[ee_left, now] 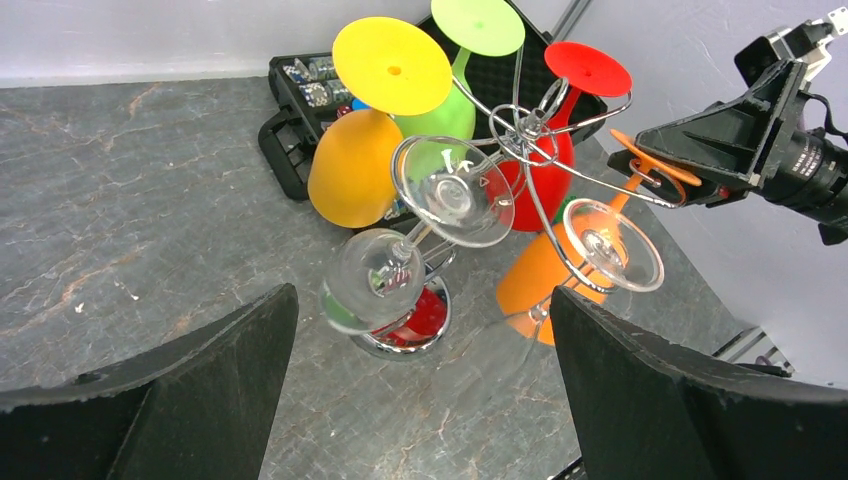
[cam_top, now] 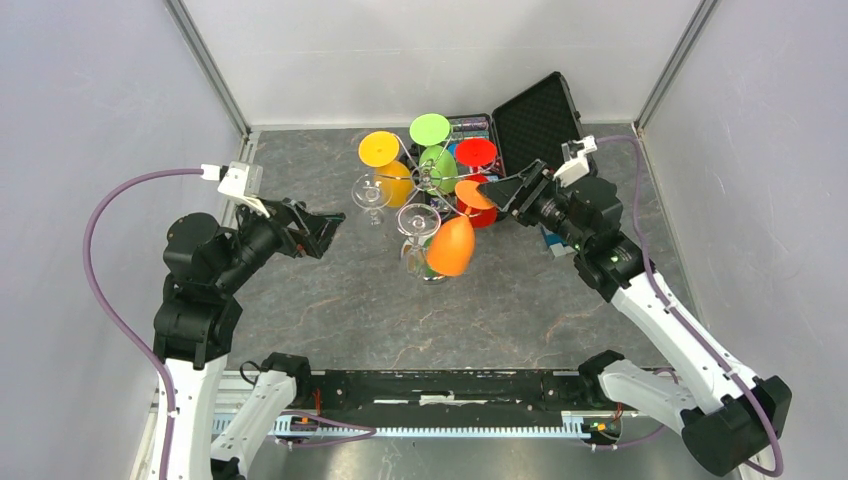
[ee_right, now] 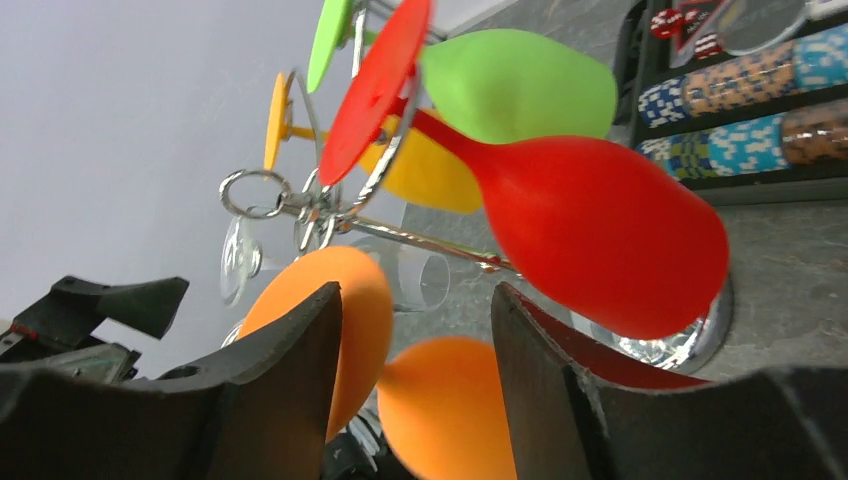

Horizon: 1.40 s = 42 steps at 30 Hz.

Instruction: Take the wine glass off the wine glass rack

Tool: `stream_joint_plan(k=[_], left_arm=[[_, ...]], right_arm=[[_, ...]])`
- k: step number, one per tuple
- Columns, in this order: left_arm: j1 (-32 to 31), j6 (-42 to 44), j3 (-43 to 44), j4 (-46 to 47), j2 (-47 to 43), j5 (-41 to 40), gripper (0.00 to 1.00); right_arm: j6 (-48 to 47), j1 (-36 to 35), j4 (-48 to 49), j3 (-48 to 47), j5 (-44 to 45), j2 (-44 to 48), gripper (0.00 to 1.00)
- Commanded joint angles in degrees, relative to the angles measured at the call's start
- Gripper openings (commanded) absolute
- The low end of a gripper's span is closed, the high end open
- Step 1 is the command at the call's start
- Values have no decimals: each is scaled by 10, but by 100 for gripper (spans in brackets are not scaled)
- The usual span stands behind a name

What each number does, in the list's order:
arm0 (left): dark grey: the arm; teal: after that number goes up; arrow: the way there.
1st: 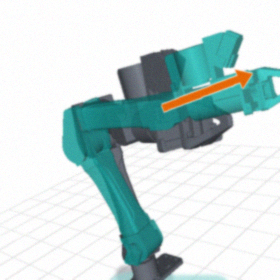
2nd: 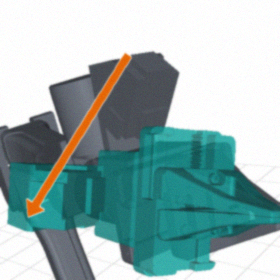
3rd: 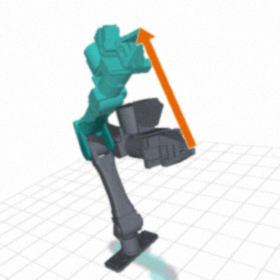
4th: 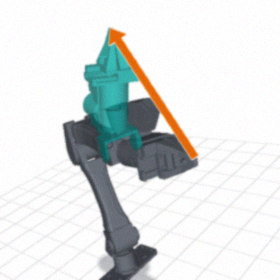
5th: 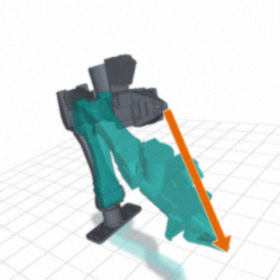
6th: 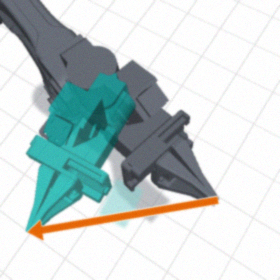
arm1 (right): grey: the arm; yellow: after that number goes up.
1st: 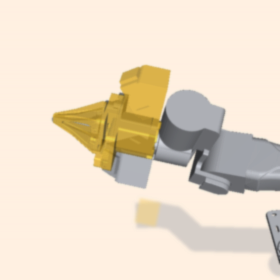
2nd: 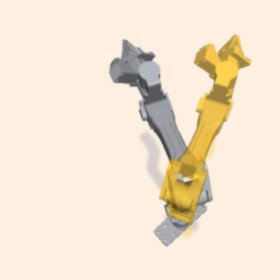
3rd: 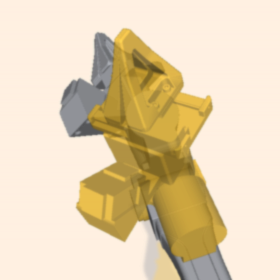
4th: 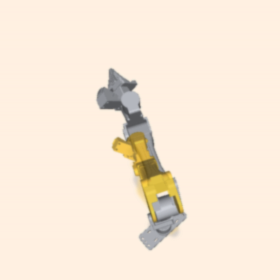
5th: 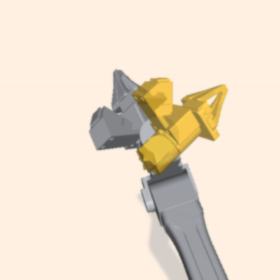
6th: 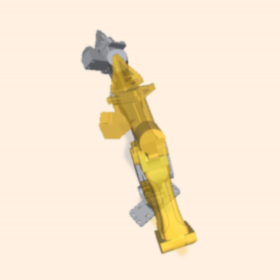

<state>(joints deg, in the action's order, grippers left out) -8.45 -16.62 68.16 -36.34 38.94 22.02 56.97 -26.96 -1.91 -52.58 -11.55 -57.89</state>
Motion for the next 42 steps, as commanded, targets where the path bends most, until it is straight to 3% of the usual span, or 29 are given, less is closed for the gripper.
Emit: stream_joint_plan(k=[1,5,13,19,26,31,42], left_arm=[[-2,8,0,8,-5,-11,100],[-2,7,0,8,-4,-12,100],[-2,7,0,8,-3,-13,100],[-2,7,-1,8,-4,-13,100],[-2,8,-2,8,-5,-14,100],[-2,8,-3,8,-6,-15,100],[-2,10,-5,7,-7,-18,100]], right_arm=[[4,-2,-70,3,47,17,59],[11,-2,-50,7,32,26,57],[49,-2,14,19,-17,35,70],[89,-2,75,46,-52,41,72],[98,-2,95,48,-54,46,59],[99,-2,97,41,-54,42,44],[66,-2,21,-17,-24,27,21]])
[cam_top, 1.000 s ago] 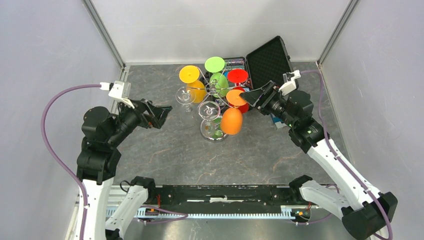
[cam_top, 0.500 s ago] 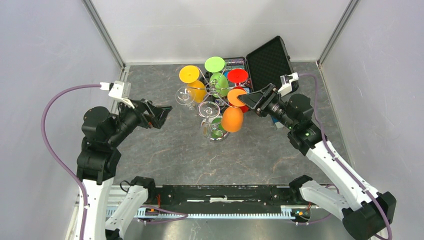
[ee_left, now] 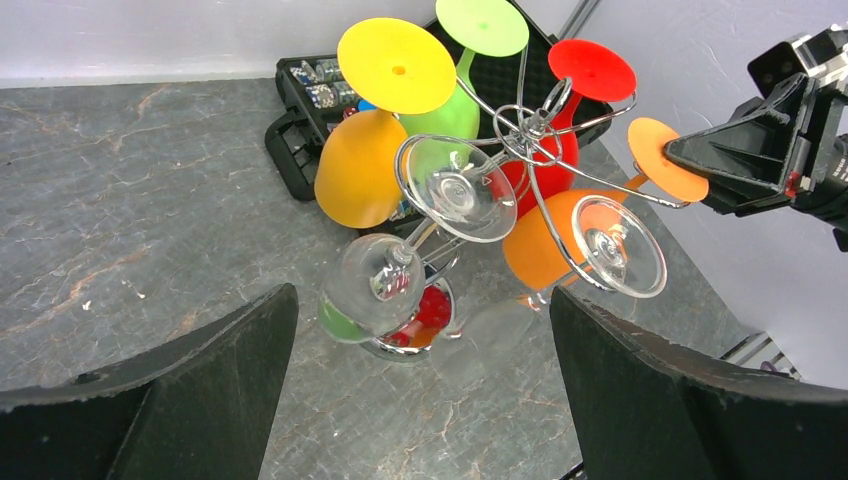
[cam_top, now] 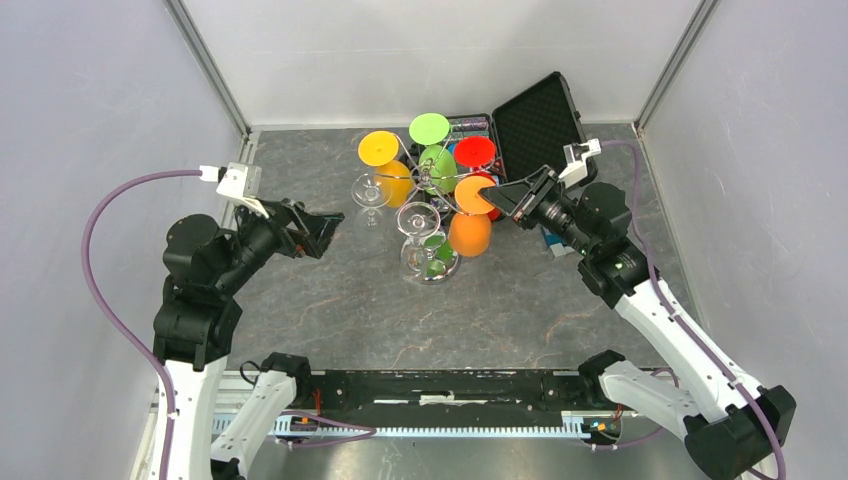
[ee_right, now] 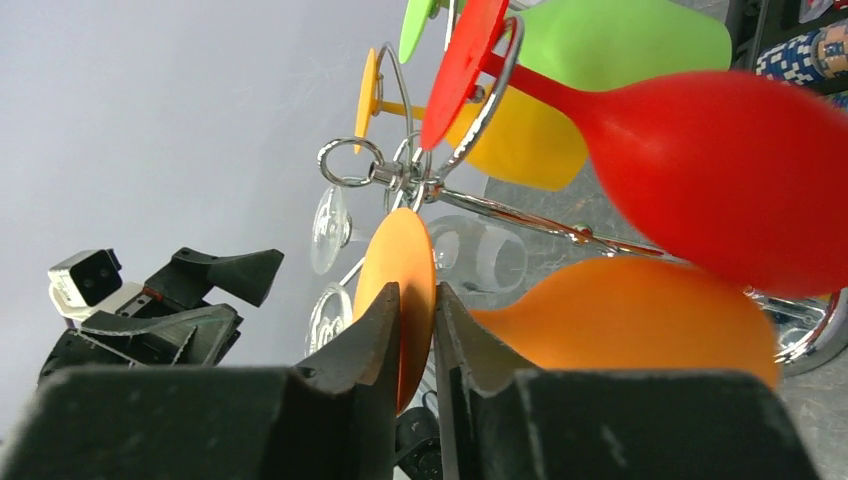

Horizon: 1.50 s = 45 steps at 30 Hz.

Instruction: Take the wine glass off the wine glass rack

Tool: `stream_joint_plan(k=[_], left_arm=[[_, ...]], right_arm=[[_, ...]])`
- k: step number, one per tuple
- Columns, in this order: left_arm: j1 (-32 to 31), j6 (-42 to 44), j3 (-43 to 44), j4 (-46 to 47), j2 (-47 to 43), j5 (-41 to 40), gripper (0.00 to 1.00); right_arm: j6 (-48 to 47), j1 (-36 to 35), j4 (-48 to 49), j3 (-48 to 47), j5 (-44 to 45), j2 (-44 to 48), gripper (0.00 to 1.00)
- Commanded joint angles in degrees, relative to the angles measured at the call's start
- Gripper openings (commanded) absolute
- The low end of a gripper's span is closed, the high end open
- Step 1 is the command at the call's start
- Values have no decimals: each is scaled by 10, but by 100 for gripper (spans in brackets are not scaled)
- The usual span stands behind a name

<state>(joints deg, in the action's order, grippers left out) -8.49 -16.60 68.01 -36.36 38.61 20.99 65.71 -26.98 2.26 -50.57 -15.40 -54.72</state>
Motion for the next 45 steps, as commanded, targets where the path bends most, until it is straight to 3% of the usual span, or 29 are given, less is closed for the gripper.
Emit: stream_joint_plan(k=[1,7,28,45], left_arm=[[-1,10,-3,8,-4,-8,100],[-1,10,-4,9,-3,-8,100],[-2,5,-4,9,-5,-9,100],[-1,3,0,8,-4,-4,100]], right_arm=[[-24,-2,-22,-42,16,-6,18],[-32,-2,-38,-56,24,-4,0],[79,-18,59,-22,-64,-3,0],[58,-47,18,-40,-22,19,0]])
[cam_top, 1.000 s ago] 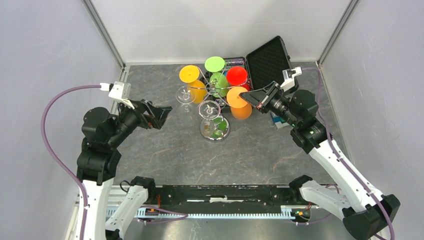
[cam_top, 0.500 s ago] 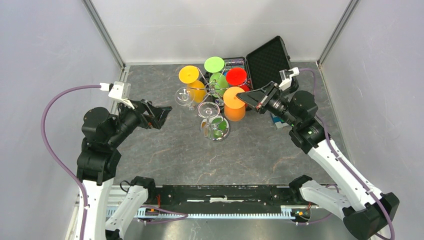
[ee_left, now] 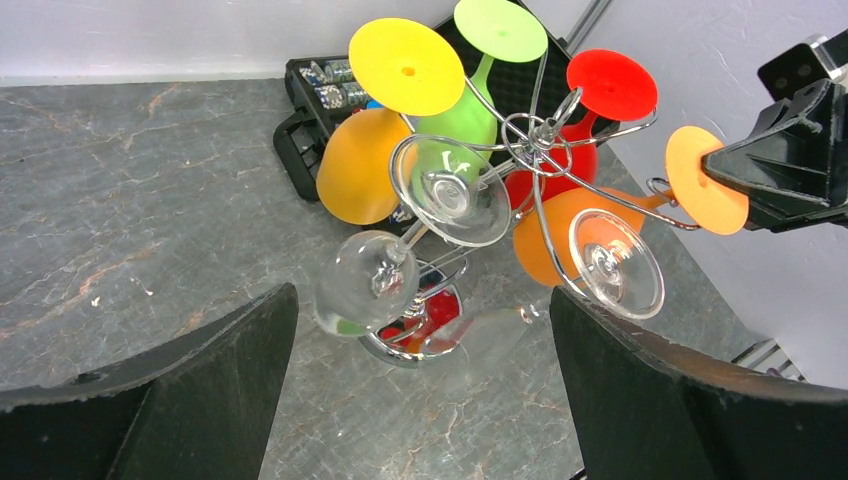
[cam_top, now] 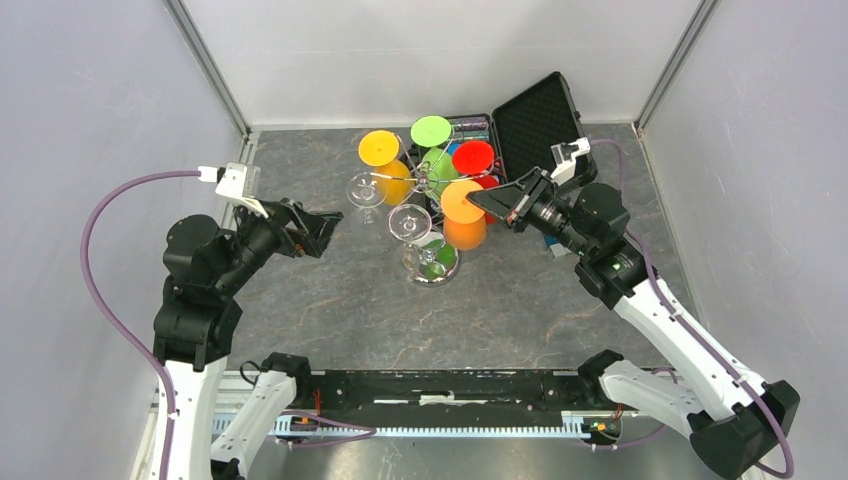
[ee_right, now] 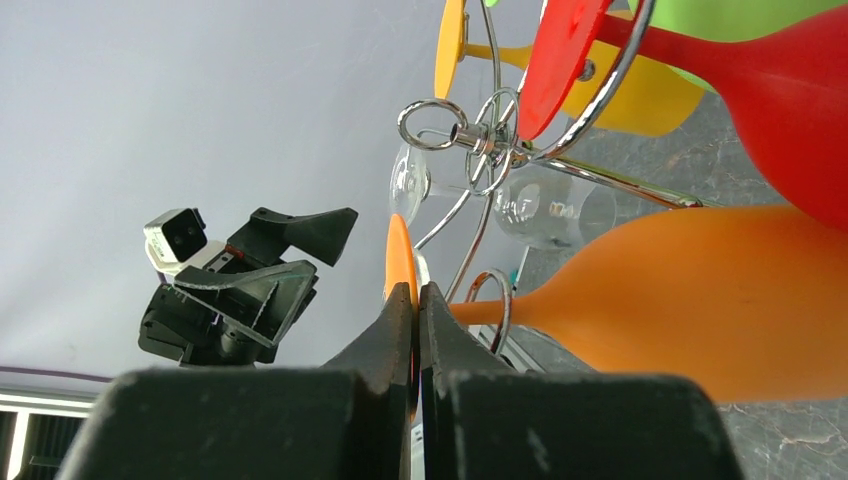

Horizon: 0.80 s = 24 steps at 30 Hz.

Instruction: Take the wine glass off the wine glass rack

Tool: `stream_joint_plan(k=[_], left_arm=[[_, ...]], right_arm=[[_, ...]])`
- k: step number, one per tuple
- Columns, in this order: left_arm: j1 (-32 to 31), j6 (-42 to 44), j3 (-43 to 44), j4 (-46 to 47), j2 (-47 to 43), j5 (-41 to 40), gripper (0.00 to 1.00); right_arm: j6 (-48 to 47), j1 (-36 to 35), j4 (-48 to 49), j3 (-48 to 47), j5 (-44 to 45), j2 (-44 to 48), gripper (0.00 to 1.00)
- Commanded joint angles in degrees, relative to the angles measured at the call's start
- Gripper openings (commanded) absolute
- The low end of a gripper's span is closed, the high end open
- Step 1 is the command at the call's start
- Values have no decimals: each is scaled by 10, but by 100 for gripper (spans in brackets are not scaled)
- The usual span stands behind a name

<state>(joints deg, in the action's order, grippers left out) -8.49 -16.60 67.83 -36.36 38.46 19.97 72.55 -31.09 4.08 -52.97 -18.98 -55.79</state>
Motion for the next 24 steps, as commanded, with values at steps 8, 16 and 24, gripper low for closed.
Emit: stream_joint_plan(k=[8,16,24], left_arm=[[-1,-4,3,8,-4,6,100],[-1,-8,3,8,-5,3,100],[-1,-9,3,8,-3,2,100]], right_arm=[[-25,-10,-31,-23,1,39,0],[-29,-19,-34,-29,-13,33,0],[-37,-24,-15,-39,-1,10,0]])
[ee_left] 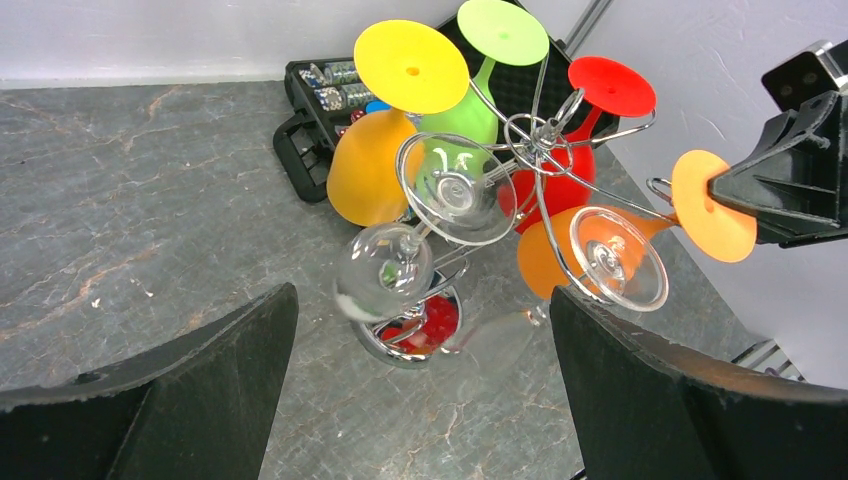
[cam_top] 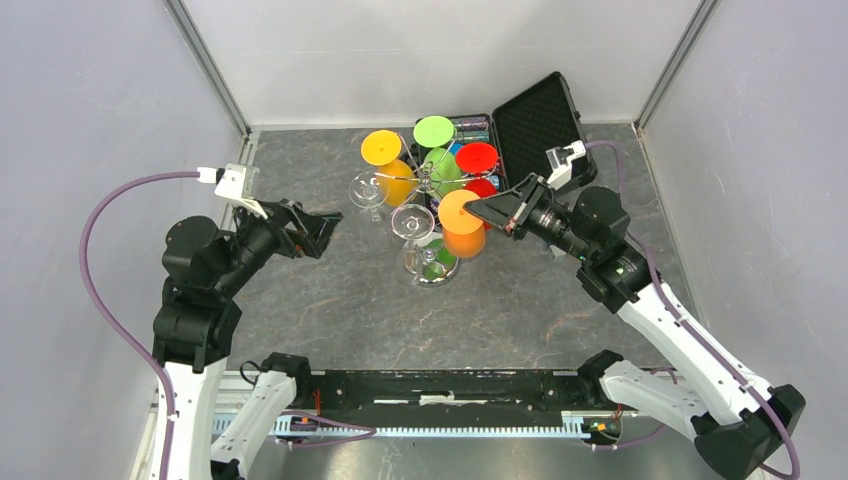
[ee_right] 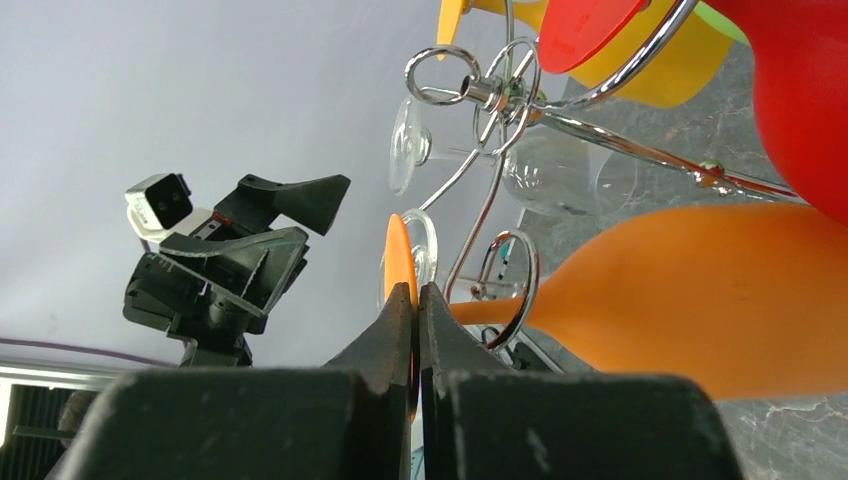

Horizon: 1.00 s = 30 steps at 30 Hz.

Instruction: Take the wine glass off the wine glass rack

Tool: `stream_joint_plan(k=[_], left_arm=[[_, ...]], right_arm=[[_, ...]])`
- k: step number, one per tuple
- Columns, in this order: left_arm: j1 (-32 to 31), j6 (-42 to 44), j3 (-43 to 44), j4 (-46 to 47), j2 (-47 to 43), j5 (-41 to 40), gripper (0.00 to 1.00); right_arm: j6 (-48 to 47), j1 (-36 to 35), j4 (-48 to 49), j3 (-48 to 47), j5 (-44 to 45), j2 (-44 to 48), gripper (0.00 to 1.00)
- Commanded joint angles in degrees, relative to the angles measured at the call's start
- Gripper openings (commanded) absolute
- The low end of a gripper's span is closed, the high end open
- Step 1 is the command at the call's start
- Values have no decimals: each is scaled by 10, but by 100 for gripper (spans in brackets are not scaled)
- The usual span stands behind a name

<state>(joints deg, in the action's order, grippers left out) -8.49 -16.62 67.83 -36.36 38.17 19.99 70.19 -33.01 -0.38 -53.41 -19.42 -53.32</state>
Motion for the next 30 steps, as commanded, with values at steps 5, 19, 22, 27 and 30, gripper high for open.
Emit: stream_joint_plan(k=[5,19,22,27,30], left_arm=[[-1,-8,2,8,-2,0,100],[-1,-12,4,9,-7,4,100],[-1,-14,4,11,-10,8,100],[-1,-22,3,17,-13,17,100],[-1,-30,5,18,-13,20,100]], right_arm=[[-44,-10,6,-68,57,-37,0],[-12,-13,25,-36,210,-17,0],[1,-13,15,-32,230,5,0],[17,-13,5,-22,239,29,0],[21,-13,-2,-13,245,48,0]])
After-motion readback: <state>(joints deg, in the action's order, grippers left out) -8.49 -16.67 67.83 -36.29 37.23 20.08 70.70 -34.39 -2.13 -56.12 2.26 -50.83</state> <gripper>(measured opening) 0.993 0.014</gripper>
